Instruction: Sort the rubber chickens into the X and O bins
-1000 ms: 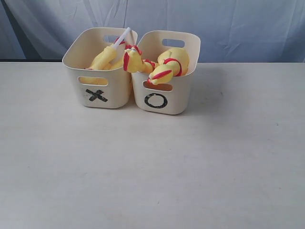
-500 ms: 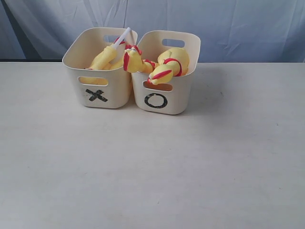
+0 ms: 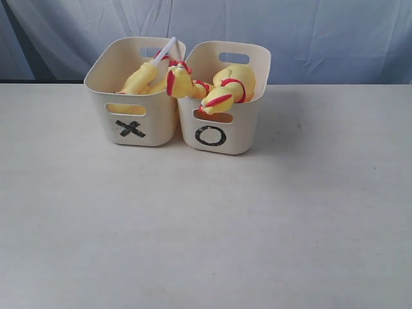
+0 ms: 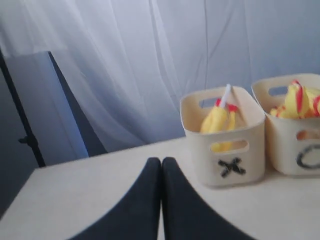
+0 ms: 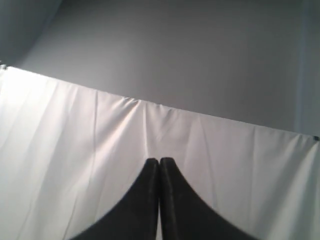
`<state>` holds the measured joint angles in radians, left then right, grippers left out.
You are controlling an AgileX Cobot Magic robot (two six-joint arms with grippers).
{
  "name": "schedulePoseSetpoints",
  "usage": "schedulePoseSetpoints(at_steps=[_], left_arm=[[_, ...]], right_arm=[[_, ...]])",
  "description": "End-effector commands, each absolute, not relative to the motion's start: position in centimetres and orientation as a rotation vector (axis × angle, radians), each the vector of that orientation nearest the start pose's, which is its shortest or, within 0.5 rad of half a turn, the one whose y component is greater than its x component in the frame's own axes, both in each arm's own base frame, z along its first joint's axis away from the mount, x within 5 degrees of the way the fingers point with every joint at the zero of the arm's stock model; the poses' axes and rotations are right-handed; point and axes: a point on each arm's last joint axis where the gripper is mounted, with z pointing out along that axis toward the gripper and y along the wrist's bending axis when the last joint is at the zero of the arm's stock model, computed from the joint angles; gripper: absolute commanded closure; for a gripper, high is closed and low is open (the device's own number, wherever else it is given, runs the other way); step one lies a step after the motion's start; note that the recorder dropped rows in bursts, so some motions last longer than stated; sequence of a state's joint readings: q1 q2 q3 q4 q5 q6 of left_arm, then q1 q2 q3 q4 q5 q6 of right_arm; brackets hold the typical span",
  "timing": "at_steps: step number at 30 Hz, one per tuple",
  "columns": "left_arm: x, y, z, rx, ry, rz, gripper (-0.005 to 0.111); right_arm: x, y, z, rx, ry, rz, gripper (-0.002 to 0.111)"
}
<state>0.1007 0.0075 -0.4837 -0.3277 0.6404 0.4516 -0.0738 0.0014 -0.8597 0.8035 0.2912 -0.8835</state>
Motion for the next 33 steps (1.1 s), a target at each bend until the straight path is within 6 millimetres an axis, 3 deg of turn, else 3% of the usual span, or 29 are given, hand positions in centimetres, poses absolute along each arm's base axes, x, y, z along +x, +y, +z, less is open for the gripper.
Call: schedulePoseSetpoints(at_steps=[1,7,16,23,28,33], left_arm=[[1.3,-0.8,32.6,0.101,1.345,0.117,0.106],[1.7,0.1,32.7,0.036,1.161,0.215,0.106],[3.5,0.3,28.9,0.049,1.268,0.235,0.106],[4.7,0.5,25.3,0.068,1.362,0.259,0.106],[5.3,0.6,22.8,0.079,1.422,0.273,0.106],[5.6,0.6,21.6,0.082,1.459,0.27,0.106]], right_arm=[[-7.4,1.3,43.3,-0.078,0.774,-0.124,0.108],[-4.4,1.0,40.7,-0.074,0.887,-0.133,0.108],[0.8,0.6,34.2,-0.074,1.132,-0.119,0.108],[3.0,0.4,30.1,-0.125,1.271,-0.189,0.108],[4.6,0.2,25.8,-0.136,1.402,-0.187,0.108],[5.4,0.0,21.9,-0.289,1.514,-0.357,0.108]])
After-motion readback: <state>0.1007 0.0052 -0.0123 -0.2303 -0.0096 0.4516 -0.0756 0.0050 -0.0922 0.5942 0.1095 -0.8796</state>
